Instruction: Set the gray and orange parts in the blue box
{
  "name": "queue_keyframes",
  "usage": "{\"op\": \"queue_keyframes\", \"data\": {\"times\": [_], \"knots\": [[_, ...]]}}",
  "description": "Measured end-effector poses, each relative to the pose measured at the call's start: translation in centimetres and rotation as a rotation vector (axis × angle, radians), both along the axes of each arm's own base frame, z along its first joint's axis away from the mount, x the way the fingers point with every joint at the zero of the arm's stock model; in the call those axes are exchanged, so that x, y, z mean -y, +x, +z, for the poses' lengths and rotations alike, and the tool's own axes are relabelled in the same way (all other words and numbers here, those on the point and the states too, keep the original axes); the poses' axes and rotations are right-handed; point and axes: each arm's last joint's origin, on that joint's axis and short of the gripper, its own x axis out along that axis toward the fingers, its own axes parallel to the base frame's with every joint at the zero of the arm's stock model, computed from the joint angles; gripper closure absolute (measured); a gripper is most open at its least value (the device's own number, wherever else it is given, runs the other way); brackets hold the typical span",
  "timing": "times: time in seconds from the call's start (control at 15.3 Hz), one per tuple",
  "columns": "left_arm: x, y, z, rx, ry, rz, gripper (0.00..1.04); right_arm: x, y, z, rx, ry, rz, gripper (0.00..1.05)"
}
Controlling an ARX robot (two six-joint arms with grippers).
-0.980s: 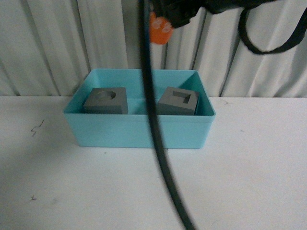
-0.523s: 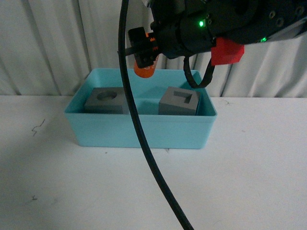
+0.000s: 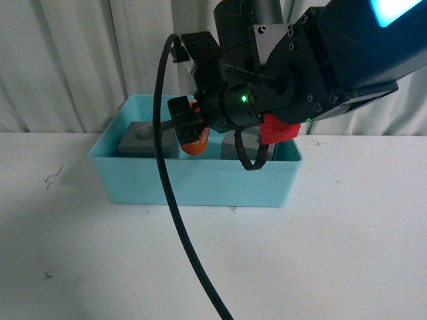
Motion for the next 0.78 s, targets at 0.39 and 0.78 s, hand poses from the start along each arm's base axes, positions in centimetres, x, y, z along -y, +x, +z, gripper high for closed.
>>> {"op": "queue_keyframes", "data": {"times": [0.39, 0.78], "knots": [[0.0, 0.0, 0.0, 0.000, 0.000, 0.000, 0.07, -0.2, 0.6, -2.8, -0.079, -0.014, -0.034, 0.57], [0.0, 0.0, 0.0, 0.000, 0.000, -0.001, 0.07, 0.4, 1.0, -2.8, -0.072, 0.021, -0.047, 0.07]]}}
